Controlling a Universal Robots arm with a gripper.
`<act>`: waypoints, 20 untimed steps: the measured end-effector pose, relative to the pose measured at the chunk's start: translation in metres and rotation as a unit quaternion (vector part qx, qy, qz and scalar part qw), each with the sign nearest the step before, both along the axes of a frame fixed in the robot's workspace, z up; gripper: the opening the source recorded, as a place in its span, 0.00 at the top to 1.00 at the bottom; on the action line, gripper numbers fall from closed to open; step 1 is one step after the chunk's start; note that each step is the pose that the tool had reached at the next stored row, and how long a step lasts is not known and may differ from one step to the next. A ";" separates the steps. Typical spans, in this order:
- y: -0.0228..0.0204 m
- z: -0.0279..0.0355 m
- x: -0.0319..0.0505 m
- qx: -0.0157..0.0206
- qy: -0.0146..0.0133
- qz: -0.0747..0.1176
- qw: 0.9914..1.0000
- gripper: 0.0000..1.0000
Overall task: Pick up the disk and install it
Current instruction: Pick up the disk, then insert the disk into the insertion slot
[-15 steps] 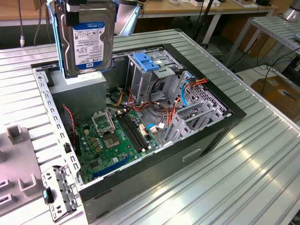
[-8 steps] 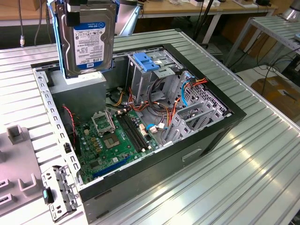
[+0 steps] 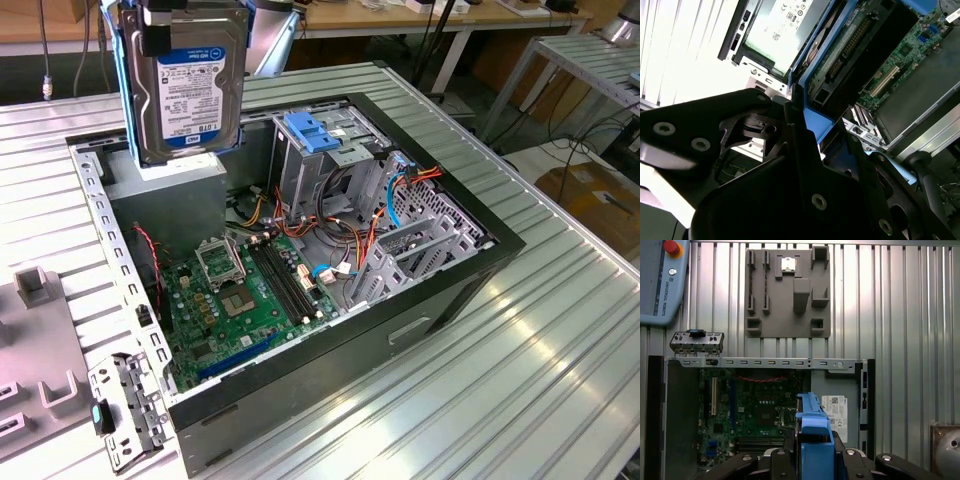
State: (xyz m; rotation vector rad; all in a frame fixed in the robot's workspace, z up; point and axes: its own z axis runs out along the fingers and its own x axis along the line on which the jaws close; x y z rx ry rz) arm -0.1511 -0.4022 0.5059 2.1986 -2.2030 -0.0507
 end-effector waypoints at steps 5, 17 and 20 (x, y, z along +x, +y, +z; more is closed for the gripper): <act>-0.0202 -0.0001 -0.0001 0.000 0.000 0.000 1.000 0.63; -0.0212 -0.0001 -0.0001 0.000 0.000 0.000 1.000 0.63; -0.0226 -0.0001 -0.0001 0.000 0.000 0.000 1.000 0.63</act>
